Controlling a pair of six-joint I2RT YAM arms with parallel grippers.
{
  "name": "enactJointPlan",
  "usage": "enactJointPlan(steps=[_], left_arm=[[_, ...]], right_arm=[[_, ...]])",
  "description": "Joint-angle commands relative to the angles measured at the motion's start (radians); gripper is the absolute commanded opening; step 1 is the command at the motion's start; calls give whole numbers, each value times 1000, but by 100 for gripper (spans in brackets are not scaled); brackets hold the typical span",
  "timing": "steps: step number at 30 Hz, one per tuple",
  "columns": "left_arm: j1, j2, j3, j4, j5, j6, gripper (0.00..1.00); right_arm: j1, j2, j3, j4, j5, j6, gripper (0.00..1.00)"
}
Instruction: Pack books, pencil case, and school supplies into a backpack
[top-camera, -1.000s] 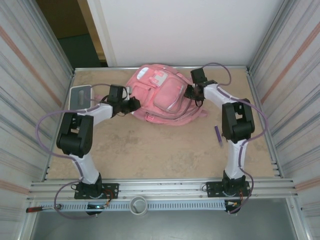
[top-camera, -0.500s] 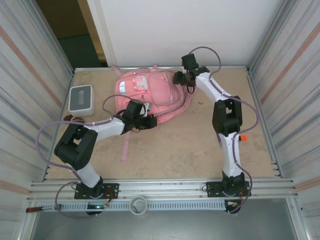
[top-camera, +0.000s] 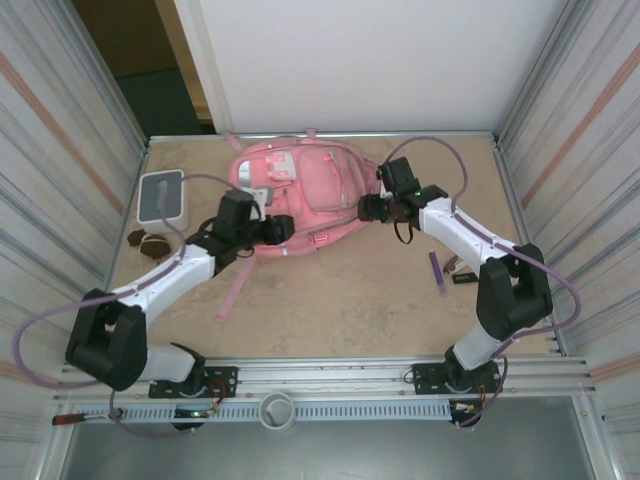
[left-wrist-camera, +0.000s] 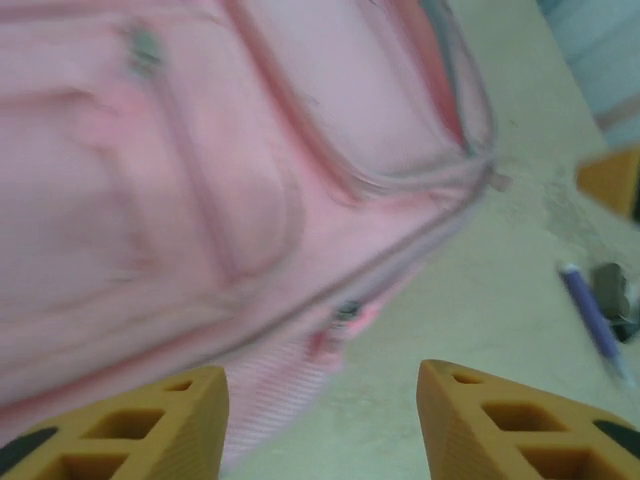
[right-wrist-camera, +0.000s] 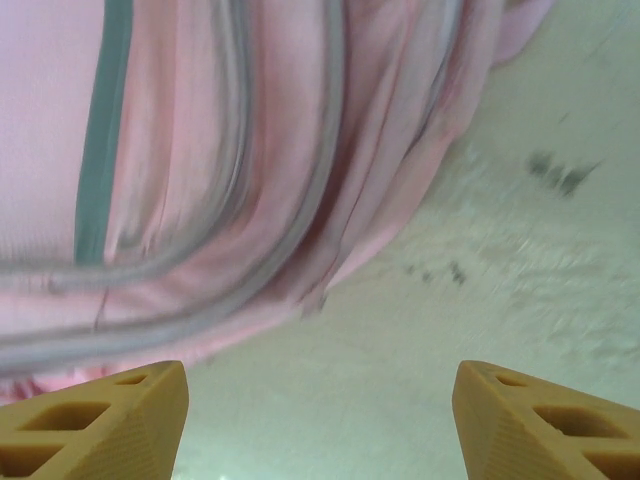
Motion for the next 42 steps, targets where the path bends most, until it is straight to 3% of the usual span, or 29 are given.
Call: enactJointPlan(steps=[1,6,12,23,28,36,42], left_arm=[[69,-42,-68,-75,-45,18,62],[136,-64,-119,-67,-10,1,70],[140,-35,-98,-123,-115,68,76],[195,63,-75,-87,-127,30,71],[211,111,-70,-52,-67,13,71],[218,146,-101,42,21,-30,47],[219,141,-124,67,73,-32,26]], right_arm=[[36,-27,-52,56,-20,16,70],[55,6,-39,70,-28,28,70],[62,43,-10,77,-58,40,71],[84,48,-26,72,-41,63,72],[91,32,-49,79,-30,69,72],[176,-57,-152,209,-26,72,71],[336,8,-137,272,161,66,64]])
